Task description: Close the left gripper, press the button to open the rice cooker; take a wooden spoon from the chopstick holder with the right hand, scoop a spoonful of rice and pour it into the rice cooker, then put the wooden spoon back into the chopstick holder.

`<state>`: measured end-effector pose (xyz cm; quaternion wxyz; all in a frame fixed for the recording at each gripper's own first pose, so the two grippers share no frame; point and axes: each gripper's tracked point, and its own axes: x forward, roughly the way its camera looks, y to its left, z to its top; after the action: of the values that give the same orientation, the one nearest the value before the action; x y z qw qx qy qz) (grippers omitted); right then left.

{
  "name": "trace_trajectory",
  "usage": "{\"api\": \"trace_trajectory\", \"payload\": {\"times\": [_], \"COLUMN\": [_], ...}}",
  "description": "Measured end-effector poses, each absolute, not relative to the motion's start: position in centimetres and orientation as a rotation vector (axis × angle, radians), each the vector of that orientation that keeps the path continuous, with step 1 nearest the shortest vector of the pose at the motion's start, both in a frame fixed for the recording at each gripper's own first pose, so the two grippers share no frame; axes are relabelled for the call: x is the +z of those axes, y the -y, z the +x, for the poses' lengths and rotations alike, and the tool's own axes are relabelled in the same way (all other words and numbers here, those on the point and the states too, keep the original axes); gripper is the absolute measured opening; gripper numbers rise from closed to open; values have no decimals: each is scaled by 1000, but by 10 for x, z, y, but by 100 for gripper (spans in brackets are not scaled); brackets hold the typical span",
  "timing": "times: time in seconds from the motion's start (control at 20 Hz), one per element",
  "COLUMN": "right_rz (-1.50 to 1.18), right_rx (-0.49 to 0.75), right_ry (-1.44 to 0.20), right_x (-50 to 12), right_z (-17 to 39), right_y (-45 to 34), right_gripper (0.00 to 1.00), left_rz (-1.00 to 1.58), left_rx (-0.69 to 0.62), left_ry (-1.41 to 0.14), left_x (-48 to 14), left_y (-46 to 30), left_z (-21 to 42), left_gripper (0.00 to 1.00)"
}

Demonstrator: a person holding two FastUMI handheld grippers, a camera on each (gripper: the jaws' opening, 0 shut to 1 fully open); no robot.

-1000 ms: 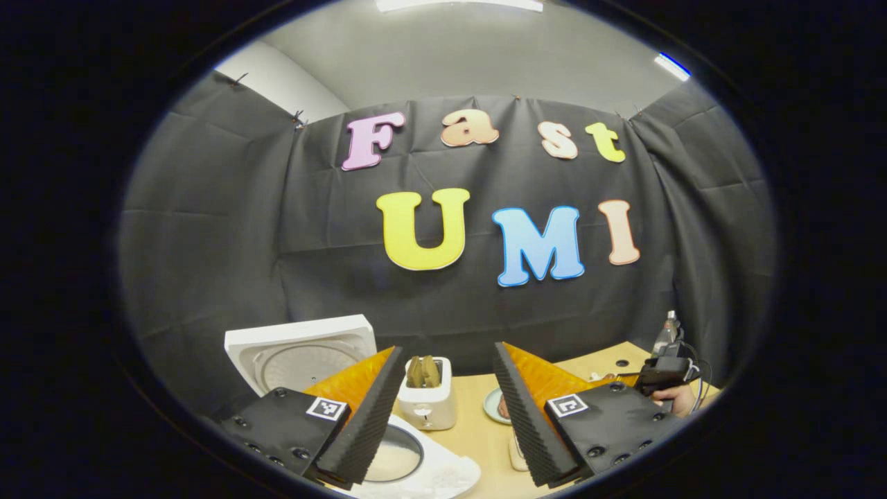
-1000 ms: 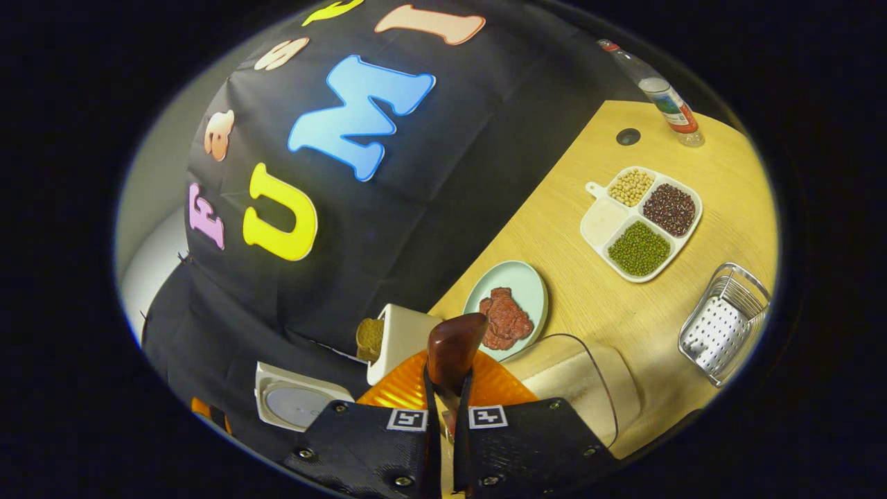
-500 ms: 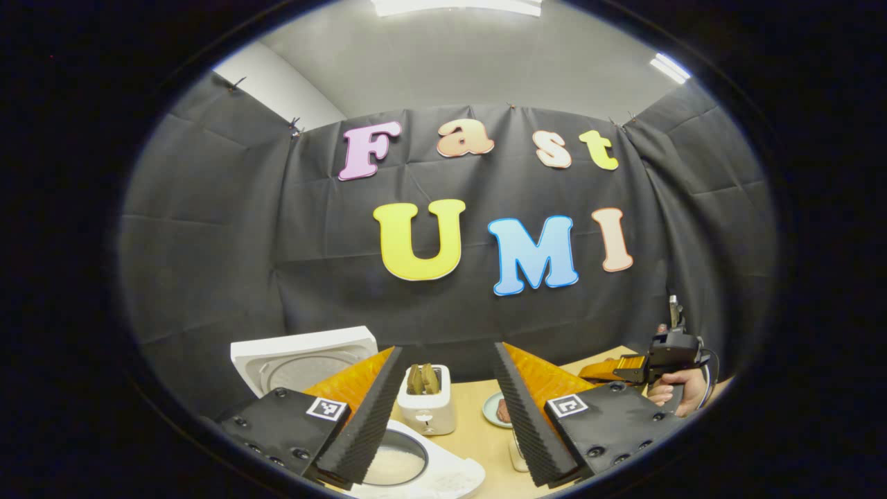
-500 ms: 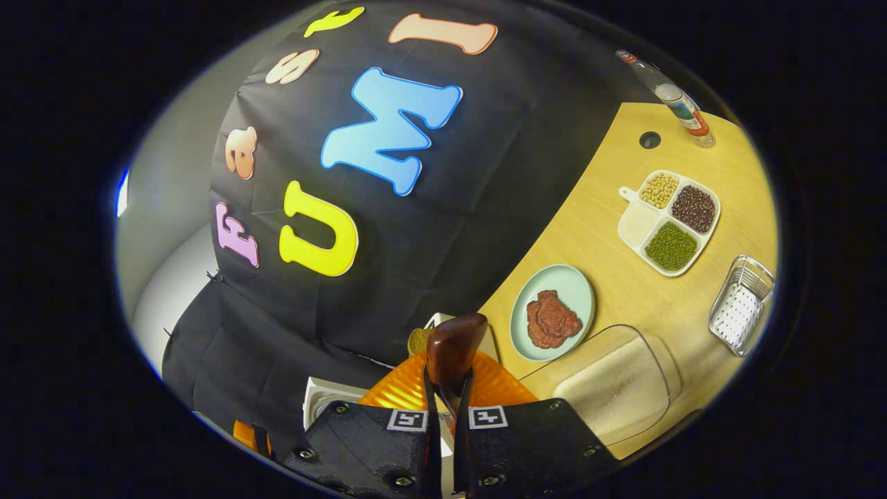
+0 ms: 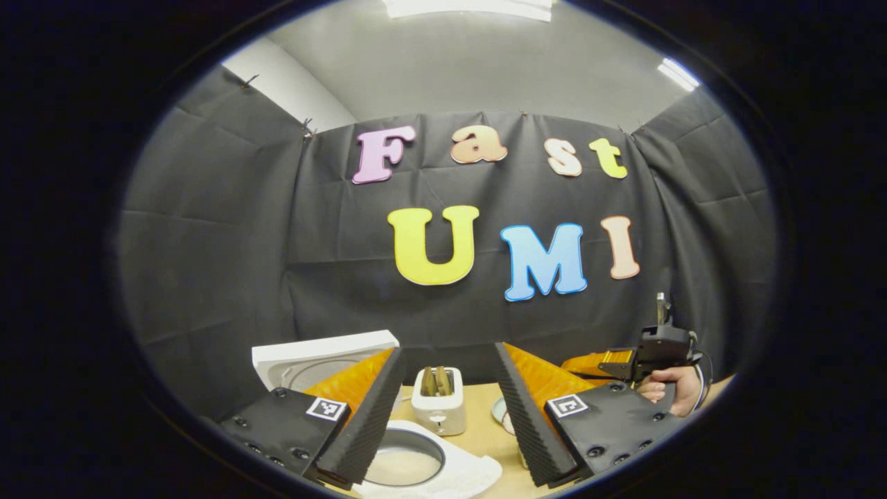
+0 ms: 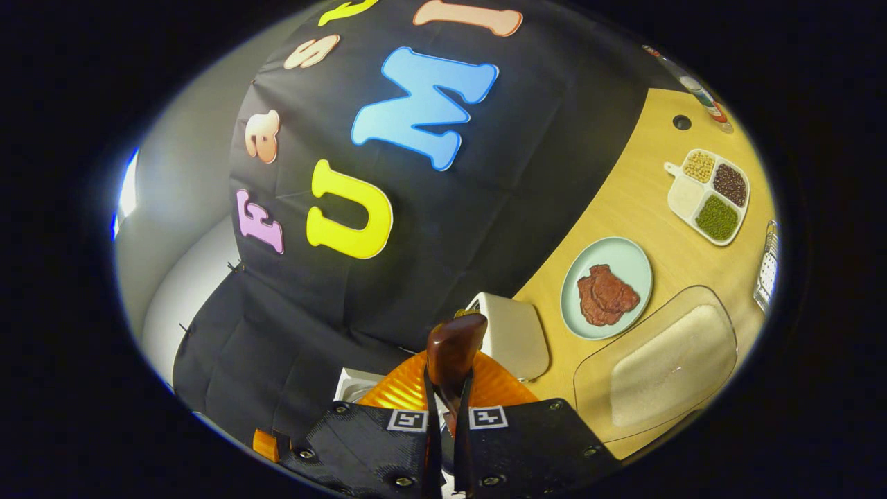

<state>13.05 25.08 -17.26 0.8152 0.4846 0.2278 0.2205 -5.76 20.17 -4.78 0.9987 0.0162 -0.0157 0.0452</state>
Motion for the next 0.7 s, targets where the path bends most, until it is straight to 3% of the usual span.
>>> {"api": "trace_trajectory", "payload": {"times": [0.7], "right_rz": [929], "right_rx": [599], "right_ry": [-564], "right_x": [-181], "right_z": [124], "right_y": [-362], "right_gripper": [7], "left_rz": [21], "left_rx": [164], "left_ry": [38], "left_x": [-47], "left_y": [-249], "left_z": [-79], "left_gripper": [93]}}
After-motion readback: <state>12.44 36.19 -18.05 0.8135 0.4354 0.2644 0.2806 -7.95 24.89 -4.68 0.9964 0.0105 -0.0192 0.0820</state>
